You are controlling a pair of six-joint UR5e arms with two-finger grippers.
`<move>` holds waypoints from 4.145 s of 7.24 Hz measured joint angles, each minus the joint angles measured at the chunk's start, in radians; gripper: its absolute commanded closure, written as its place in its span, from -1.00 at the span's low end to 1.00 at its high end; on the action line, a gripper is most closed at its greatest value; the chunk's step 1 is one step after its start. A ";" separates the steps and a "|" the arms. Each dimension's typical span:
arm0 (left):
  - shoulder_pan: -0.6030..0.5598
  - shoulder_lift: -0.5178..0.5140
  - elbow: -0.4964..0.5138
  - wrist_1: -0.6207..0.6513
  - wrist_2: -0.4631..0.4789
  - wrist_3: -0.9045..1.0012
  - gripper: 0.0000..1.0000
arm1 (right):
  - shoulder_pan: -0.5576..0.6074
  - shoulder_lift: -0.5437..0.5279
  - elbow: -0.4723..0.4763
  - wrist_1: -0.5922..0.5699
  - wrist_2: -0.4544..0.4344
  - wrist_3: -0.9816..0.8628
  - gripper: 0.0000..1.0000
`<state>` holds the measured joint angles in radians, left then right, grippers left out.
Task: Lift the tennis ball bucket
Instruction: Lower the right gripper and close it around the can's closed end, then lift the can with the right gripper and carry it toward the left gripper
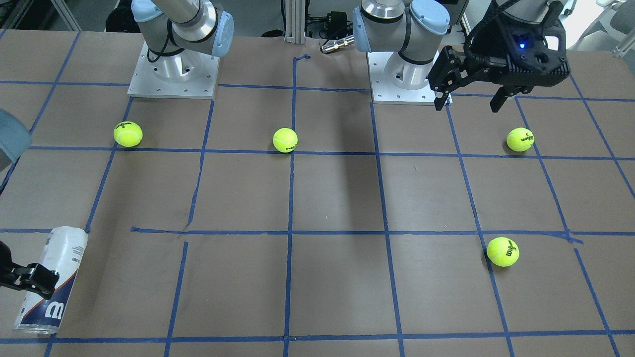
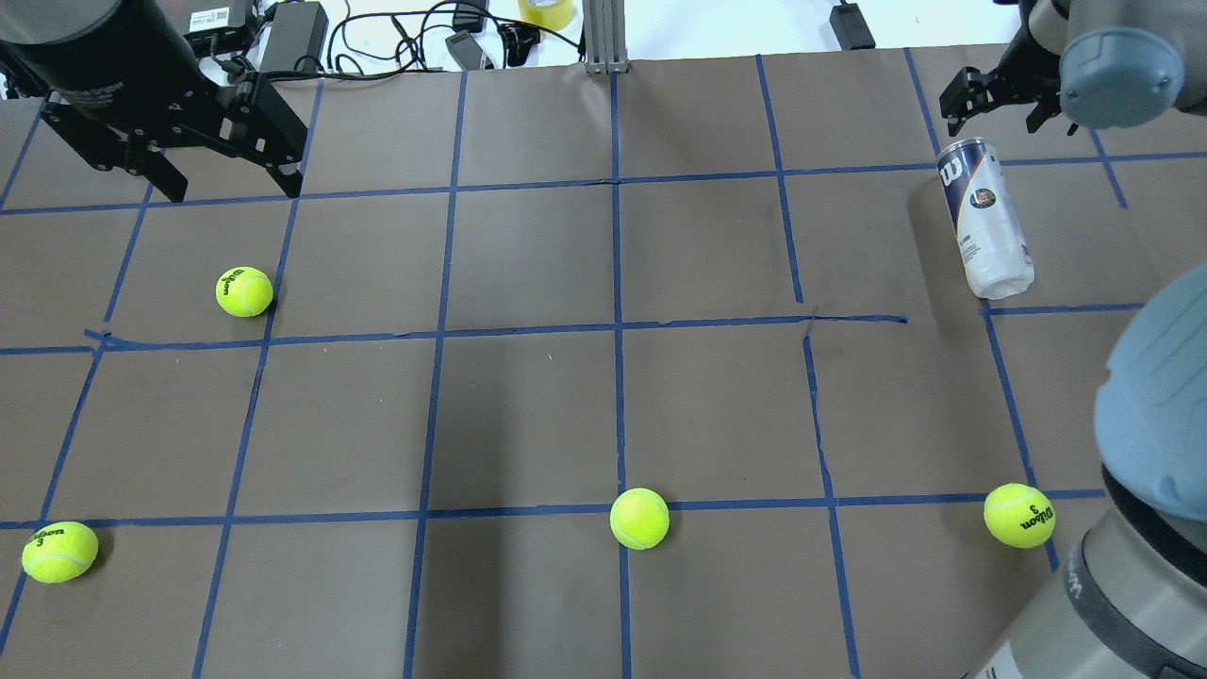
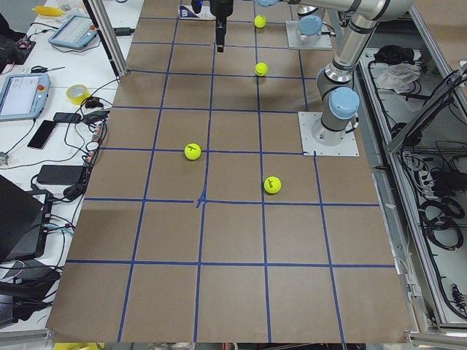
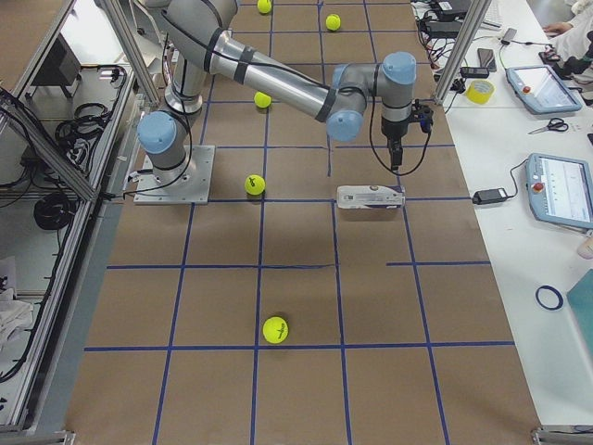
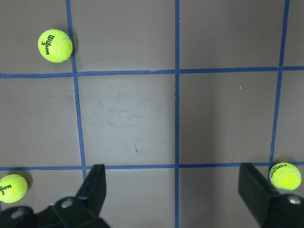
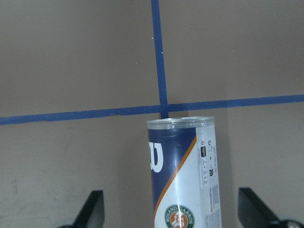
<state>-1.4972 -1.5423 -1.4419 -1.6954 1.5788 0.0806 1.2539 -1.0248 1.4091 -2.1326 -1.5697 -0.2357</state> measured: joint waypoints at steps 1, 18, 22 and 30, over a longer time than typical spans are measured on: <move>0.000 0.000 0.000 0.000 0.001 0.000 -1.00 | -0.008 0.037 -0.019 -0.010 0.021 0.010 -1.00; 0.001 0.001 0.001 0.000 0.001 0.003 -1.00 | -0.053 0.204 -0.072 -0.040 0.112 -0.176 -0.75; 0.001 0.000 0.001 0.000 0.001 0.004 -1.00 | -0.054 0.209 -0.064 -0.034 0.115 -0.185 -0.49; 0.002 0.001 0.003 0.000 0.000 -0.004 -1.00 | 0.020 0.130 -0.071 0.023 0.111 -0.185 -0.06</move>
<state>-1.4957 -1.5416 -1.4390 -1.6950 1.5786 0.0763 1.2735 -0.8943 1.3377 -2.1100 -1.4584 -0.4203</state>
